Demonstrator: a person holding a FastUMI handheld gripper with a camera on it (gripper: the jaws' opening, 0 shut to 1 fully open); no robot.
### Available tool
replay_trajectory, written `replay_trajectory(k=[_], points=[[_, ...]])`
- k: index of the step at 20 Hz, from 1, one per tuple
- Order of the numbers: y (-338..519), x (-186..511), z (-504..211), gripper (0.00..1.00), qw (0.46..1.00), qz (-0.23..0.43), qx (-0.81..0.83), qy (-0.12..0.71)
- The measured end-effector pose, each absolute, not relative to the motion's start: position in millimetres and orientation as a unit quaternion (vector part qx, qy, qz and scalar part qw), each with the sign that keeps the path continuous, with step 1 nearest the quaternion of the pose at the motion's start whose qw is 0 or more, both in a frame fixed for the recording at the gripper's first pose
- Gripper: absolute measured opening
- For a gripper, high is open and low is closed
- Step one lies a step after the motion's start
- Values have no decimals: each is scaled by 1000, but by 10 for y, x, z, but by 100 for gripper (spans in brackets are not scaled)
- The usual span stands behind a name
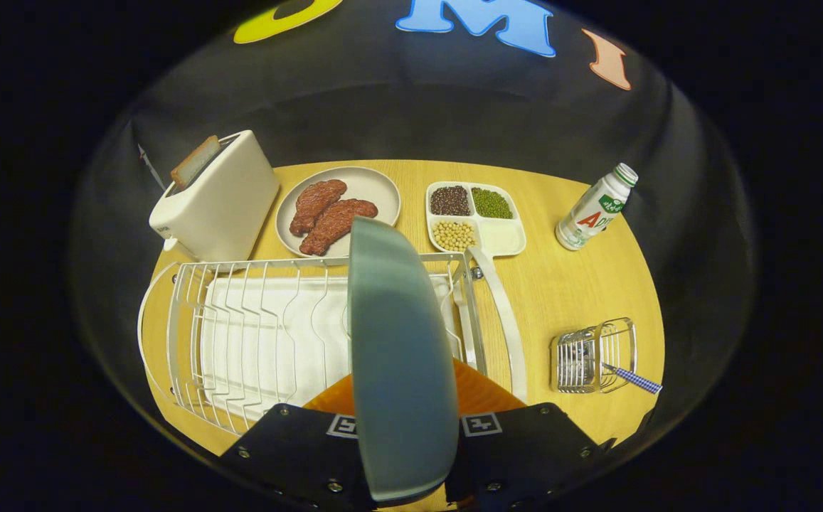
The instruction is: Take the plate from the dish rack, then take the spoon from the basket and place it into the plate.
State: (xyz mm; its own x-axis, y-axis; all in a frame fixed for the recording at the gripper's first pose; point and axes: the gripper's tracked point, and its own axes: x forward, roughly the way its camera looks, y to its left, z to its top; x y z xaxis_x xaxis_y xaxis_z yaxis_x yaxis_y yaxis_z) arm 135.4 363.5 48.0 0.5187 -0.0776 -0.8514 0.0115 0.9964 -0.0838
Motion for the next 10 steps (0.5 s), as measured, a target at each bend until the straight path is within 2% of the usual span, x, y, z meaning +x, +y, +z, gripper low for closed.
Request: replay_trajectory(k=[10], points=[[3439,1200,1017,36,888,-6,-13,459]])
